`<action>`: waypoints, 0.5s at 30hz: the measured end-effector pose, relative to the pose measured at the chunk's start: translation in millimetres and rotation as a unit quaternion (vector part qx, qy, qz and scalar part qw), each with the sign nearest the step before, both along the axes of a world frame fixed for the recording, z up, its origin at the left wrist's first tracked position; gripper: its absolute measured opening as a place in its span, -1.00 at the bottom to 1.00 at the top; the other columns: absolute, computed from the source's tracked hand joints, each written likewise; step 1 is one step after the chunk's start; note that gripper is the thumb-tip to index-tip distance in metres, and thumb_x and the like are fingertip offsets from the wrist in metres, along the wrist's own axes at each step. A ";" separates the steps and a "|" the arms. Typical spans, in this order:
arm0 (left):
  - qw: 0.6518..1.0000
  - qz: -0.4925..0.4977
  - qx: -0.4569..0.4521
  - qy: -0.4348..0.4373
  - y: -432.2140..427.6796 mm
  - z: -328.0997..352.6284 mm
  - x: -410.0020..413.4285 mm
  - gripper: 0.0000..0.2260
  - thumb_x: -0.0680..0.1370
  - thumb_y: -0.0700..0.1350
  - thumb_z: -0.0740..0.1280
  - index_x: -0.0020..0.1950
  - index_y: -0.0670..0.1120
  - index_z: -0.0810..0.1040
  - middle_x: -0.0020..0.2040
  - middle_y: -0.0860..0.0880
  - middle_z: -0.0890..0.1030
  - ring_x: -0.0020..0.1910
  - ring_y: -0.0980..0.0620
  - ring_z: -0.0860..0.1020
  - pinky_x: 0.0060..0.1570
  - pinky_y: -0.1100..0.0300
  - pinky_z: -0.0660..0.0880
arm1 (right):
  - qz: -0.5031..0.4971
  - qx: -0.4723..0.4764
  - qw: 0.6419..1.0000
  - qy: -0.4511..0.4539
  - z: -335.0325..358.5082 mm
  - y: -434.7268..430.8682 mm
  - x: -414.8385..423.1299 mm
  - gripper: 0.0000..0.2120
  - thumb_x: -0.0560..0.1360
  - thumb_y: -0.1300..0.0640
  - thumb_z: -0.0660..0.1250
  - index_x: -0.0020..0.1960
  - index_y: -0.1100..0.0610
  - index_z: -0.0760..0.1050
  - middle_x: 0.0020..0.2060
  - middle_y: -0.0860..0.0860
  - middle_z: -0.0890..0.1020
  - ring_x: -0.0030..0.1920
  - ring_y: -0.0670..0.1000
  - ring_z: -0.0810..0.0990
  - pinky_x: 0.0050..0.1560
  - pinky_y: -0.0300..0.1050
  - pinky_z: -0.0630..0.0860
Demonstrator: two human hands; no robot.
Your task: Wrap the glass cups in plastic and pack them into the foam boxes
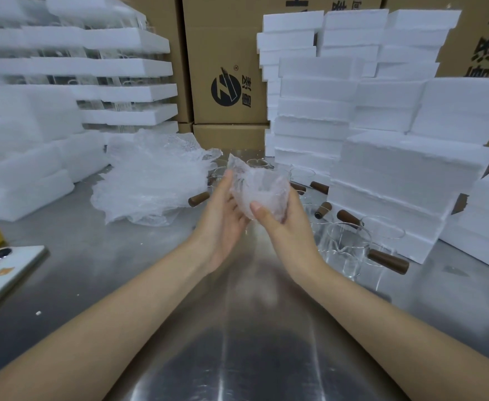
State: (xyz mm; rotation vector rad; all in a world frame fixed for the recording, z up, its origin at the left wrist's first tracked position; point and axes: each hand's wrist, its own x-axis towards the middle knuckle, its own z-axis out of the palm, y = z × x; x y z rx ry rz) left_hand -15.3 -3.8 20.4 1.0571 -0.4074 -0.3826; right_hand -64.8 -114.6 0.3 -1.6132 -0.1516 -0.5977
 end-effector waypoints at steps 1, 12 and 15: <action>1.000 0.009 -0.005 -0.006 1.7 -0.5 1.9 -0.52 0.63 0.10 0.12 0.37 -0.22 0.43 0.25 -0.15 0.59 0.23 -0.06 0.56 0.25 0.10 0.47 | 0.020 0.043 0.999 0.015 -0.9 0.2 0.5 -0.59 0.53 0.16 0.34 0.34 0.04 0.35 0.18 -0.08 0.56 0.18 -0.12 0.56 0.22 -0.03 0.51; 0.995 0.032 -0.003 -0.091 9.1 -6.7 12.0 -0.63 0.46 -0.07 0.42 0.24 -0.12 0.52 0.09 -0.11 0.65 0.07 -0.06 0.62 -0.01 0.10 0.56 | 0.191 0.278 0.936 0.098 -0.1 -1.2 4.9 -0.56 0.54 0.00 0.21 0.26 0.32 0.39 -0.11 0.22 0.59 -0.30 0.03 0.57 -0.24 -0.21 0.54; 0.985 0.047 0.057 -0.155 14.7 -8.0 15.7 -0.79 0.39 0.00 0.51 -0.04 -0.03 0.63 -0.07 -0.09 0.66 -0.04 -0.07 0.63 -0.03 0.07 0.54 | 0.209 0.266 0.935 0.101 -1.4 0.6 3.1 -0.57 0.46 -0.06 0.23 0.14 0.25 0.47 -0.17 0.19 0.61 -0.32 0.02 0.58 -0.25 -0.21 0.56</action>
